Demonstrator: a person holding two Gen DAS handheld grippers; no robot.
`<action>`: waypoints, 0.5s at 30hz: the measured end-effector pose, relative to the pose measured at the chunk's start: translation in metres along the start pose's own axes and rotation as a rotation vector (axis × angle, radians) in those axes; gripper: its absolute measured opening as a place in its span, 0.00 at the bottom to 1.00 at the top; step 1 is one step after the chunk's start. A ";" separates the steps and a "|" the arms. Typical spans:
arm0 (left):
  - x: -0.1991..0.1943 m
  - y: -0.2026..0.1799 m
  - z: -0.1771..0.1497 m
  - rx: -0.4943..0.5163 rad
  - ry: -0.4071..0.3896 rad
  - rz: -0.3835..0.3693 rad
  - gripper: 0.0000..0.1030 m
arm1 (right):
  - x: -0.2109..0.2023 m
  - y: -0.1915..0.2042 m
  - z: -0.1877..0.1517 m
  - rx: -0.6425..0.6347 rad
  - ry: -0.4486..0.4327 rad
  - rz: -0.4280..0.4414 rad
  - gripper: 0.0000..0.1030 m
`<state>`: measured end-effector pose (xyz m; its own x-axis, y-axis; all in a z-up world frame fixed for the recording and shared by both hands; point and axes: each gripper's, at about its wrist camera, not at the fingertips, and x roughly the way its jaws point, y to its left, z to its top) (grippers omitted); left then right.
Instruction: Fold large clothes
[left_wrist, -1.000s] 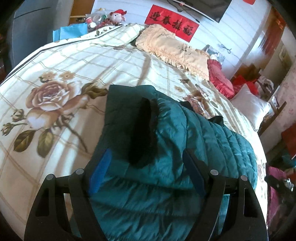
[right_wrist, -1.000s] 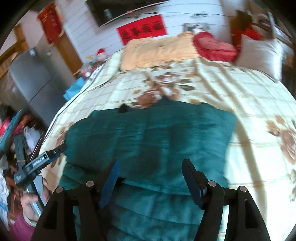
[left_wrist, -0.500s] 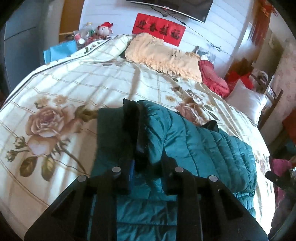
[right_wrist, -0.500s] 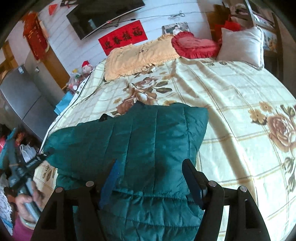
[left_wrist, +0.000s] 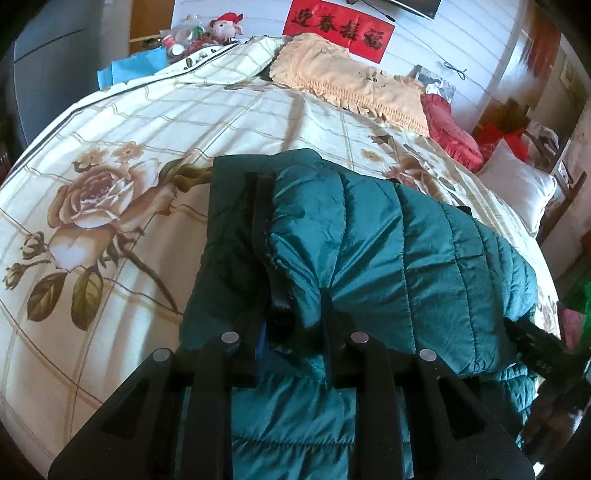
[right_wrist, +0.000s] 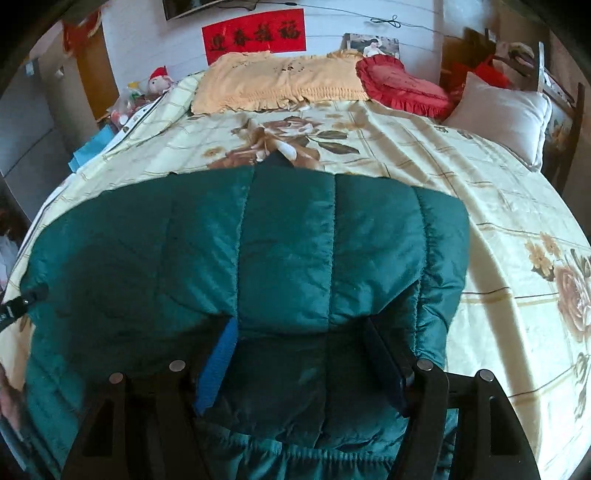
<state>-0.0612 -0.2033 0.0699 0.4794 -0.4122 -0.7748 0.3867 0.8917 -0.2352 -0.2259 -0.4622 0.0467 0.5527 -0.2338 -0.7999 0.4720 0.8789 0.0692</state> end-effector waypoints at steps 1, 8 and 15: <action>0.000 0.000 0.000 -0.004 0.003 0.001 0.27 | 0.001 0.000 -0.001 -0.002 -0.001 -0.007 0.66; -0.025 0.009 0.007 -0.040 -0.001 -0.022 0.30 | -0.032 -0.004 0.001 0.047 -0.039 0.032 0.66; -0.065 -0.009 0.018 -0.021 -0.157 -0.030 0.62 | -0.049 -0.002 0.013 0.043 -0.075 0.048 0.66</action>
<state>-0.0814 -0.1877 0.1327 0.5857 -0.4612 -0.6665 0.3870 0.8817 -0.2699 -0.2452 -0.4573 0.0935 0.6245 -0.2238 -0.7483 0.4719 0.8715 0.1332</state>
